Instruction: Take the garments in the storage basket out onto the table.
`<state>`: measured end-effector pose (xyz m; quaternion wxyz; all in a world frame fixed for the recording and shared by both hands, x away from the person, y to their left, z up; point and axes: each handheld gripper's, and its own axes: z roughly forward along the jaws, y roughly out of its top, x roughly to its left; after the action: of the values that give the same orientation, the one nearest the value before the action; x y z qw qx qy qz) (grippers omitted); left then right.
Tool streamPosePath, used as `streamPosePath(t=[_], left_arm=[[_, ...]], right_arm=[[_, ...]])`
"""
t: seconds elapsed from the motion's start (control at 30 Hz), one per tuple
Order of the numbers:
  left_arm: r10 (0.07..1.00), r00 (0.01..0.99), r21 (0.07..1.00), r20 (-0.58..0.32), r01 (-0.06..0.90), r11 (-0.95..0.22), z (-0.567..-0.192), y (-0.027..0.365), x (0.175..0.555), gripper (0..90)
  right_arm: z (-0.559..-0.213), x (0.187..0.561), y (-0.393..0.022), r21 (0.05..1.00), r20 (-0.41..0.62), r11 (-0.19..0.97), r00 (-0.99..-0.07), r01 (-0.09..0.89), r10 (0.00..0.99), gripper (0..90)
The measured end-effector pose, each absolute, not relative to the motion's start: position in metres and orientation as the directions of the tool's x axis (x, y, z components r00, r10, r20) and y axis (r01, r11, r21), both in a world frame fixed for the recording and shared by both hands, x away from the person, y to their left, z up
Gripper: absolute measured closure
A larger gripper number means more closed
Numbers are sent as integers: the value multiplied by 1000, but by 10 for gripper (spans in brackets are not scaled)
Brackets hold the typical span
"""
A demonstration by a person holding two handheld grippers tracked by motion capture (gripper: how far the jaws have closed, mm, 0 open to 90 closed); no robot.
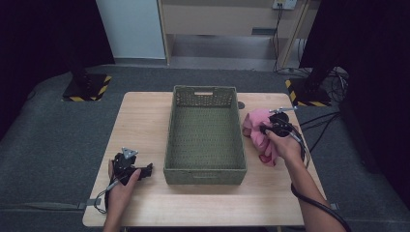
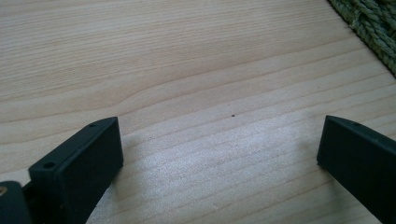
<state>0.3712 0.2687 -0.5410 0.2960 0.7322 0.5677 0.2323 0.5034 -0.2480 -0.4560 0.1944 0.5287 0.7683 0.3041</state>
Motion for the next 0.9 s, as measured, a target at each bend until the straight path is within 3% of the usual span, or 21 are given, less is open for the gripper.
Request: streamPosePath(t=[0.2, 0.53, 0.9], left_arm=[[969, 248, 697, 4, 694, -181, -541, 269, 371, 0], [969, 248, 697, 4, 694, -181, -541, 269, 371, 0], [969, 247, 697, 4, 694, -180, -541, 269, 371, 0]], right_arm=[[-458, 504, -247, 665, 28, 254, -364, 702, 931, 587], [-445, 492, -246, 668, 31, 270, -388, 694, 921, 350], [-429, 486, -245, 687, 52, 247, -385, 684, 922, 172]])
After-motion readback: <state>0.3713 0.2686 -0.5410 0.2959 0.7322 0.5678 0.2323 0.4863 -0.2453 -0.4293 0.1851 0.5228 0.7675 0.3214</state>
